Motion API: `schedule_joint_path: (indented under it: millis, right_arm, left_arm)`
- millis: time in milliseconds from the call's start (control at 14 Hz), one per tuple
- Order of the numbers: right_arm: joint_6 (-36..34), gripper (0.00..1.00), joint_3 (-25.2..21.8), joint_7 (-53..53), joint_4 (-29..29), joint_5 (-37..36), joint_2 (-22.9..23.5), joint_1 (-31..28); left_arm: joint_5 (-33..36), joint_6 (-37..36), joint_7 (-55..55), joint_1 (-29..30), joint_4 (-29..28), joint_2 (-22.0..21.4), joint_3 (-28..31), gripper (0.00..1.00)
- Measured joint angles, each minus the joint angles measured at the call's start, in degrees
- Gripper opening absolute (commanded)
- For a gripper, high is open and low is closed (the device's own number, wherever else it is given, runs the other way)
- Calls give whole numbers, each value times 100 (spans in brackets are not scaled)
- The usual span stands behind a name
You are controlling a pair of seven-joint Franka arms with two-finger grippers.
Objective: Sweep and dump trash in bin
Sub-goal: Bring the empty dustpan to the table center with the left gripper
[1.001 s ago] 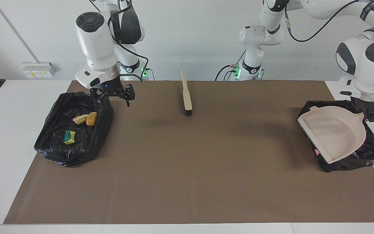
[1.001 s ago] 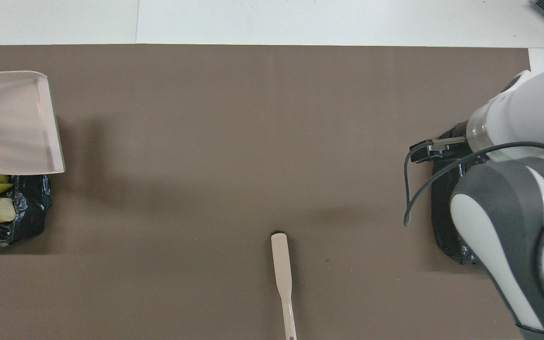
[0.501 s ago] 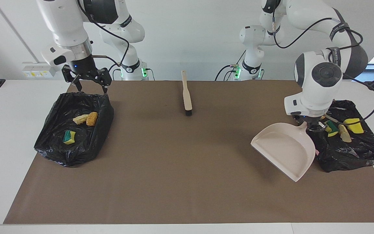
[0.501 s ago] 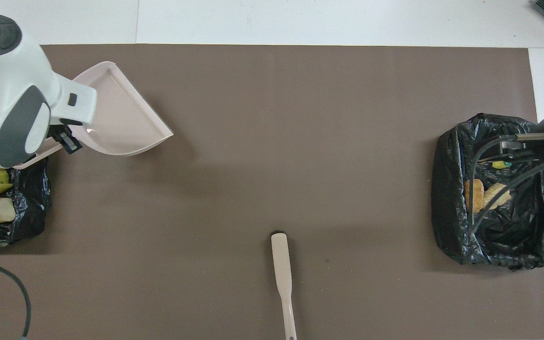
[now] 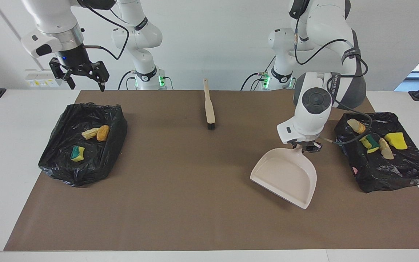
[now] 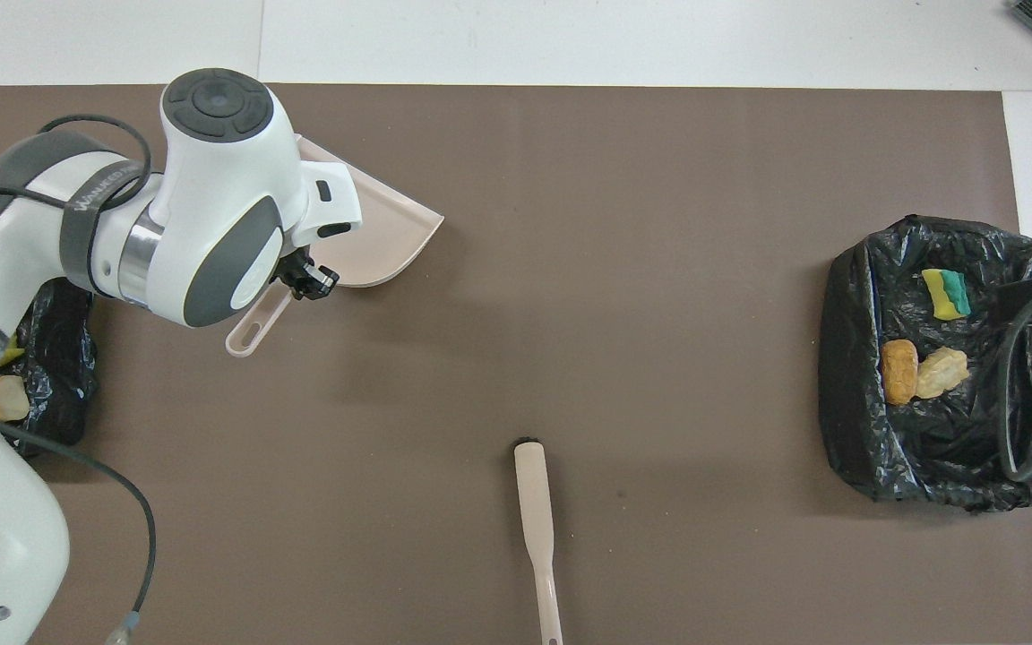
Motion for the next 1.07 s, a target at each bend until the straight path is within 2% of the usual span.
schedule_joint_path:
  millis: [286,644,1073]
  right_arm:
    - [-31,100,0,0,-274,15,-116,-40]
    - [-31,100,65,0,-316,21,-147,-36]
    - [-31,100,65,0,-320,21,-152,-37]
  left_arm:
    - [-33,220,-1547,-28,241,295,-637,0]
    - [-54,701,-3300,-130,665,810,-1213,0]
    - [-53,855,-4283,-737,1499,1745,-1305,0]
